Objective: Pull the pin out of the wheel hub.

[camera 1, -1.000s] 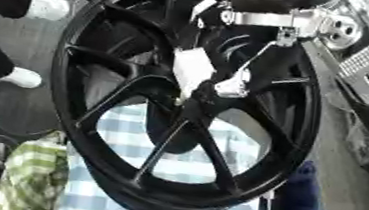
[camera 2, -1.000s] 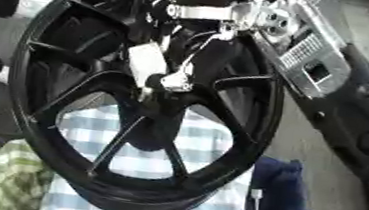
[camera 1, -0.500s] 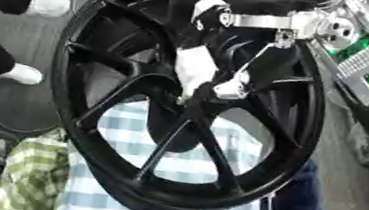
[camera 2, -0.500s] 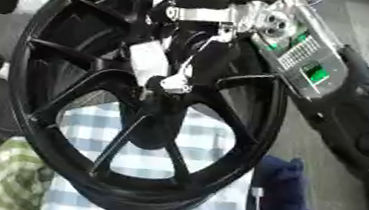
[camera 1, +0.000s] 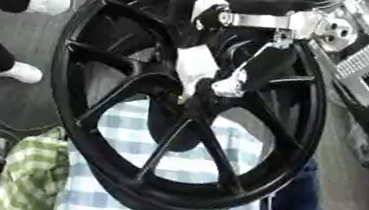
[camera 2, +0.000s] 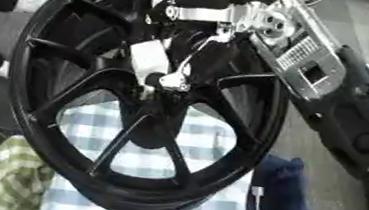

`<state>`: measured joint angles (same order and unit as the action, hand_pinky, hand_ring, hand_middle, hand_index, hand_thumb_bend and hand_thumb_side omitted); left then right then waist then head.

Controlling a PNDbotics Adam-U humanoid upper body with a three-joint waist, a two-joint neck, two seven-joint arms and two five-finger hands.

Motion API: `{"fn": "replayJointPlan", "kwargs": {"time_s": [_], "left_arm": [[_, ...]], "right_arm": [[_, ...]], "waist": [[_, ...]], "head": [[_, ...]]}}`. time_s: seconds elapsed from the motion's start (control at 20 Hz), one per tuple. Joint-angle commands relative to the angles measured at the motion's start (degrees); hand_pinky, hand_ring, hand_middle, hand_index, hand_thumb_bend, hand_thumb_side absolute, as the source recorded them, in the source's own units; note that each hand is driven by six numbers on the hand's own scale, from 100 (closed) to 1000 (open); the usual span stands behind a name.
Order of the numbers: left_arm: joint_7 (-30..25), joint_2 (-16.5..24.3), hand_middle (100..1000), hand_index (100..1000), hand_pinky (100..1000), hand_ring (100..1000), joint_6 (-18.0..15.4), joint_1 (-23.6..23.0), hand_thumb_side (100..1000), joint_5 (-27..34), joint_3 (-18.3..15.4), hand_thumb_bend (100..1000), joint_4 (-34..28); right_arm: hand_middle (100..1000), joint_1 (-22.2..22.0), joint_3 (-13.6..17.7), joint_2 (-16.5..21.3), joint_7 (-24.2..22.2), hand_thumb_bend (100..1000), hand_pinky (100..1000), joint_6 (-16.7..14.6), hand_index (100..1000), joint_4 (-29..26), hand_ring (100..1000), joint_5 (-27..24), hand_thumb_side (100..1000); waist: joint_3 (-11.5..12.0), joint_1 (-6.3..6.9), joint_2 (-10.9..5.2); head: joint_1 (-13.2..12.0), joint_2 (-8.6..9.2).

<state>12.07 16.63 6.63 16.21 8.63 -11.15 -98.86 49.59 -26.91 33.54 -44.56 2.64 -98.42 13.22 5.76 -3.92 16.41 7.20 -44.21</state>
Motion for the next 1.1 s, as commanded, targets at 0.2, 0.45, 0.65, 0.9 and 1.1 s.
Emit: {"fn": "replayJointPlan", "kwargs": {"time_s": [0.2,0.45,0.65,0.9,1.1], "left_arm": [[0.2,1.5,640,686,801,705,-0.1,0.8,829,0.3,-0.5,100,-0.9],[0.2,1.5,638,686,802,704,-0.1,0.8,830,0.3,-0.5,100,-1.0],[0.2,1.6,637,685,803,704,-0.1,0.9,830,0.3,-0.5,100,-0.9],[0.1,1.6,635,685,803,704,-0.1,0.9,830,0.4,-0.5,100,-0.9],[0.2,1.6,634,684,804,703,-0.1,0.9,830,0.4,-0.5,100,-0.9]], "right_arm": [[702,0.7,0.5,1.4,-0.3,293,819,0.1,818,-0.4,724,-0.4,284],[697,0.6,0.5,1.4,-0.5,300,816,0.0,815,-0.3,719,-0.3,271],[692,0.5,0.6,1.3,-0.5,281,813,0.1,811,0.0,713,-0.1,273],[647,0.5,0.8,1.3,0.2,203,808,0.9,778,0.0,704,-0.8,261],[575,0.4,0.8,1.4,0.7,112,806,2.1,727,0.0,702,-1.5,209]], "waist": [[0.2,0.23,-0.6],[0.3,0.16,-0.47],[0.4,0.13,-0.32],[0.4,0.12,-0.24],[0.4,0.13,-0.22]], "head": [[0.3,0.09],[0.4,0.09],[0.5,0.09],[0.4,0.09],[0.5,0.09]]}}
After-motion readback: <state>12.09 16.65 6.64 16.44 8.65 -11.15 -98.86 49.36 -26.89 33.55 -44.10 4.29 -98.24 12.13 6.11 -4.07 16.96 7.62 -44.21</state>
